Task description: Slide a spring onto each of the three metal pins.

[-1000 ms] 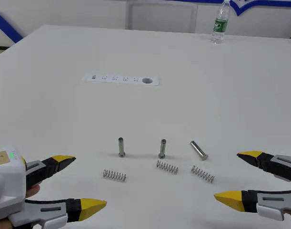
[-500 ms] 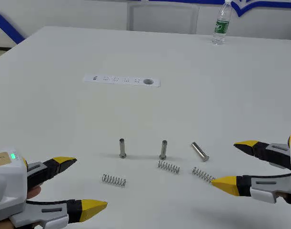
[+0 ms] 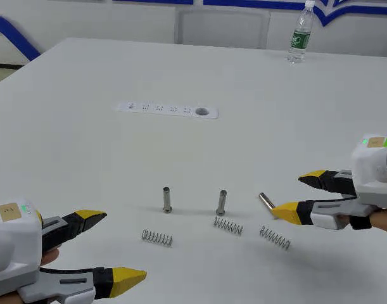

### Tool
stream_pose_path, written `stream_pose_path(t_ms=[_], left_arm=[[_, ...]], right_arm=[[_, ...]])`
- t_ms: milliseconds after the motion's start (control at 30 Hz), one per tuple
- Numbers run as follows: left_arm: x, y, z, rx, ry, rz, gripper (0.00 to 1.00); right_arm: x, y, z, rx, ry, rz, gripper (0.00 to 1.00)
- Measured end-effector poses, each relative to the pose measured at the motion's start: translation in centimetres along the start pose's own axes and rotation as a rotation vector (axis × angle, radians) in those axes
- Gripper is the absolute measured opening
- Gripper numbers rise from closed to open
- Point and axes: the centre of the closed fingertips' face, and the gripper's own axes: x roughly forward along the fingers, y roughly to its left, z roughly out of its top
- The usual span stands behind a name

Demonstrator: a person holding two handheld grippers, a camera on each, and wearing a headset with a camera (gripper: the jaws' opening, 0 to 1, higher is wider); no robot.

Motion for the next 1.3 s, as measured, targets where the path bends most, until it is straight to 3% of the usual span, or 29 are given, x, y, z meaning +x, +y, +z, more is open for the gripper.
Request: stream_pose_path(t_ms=[467,633,967,1300], left_arm=[[0.0,-0.1,-0.2,0.001,0.006,-0.002,0.78],[0.1,-0.1,-0.3,0.000,0.010,-0.005,0.78],[0.1,-0.1,-0.4,-0.005,0.013,-0.006,0.77],[0.3,-0.1,-0.6,-0.004,0.018,-0.012,0.77]], right_arm=[[4.0,-2.2,-1.4,0.040,0.161,-0.044,0.33],[5.2,-2.0,-1.8,0.064,0.224,-0.042,0.28],[6.8,-2.7,-3.1,0.095,0.325,-0.077,0.21],[7.4,-2.9,-3.6,0.122,0.379,-0.075,0.16]])
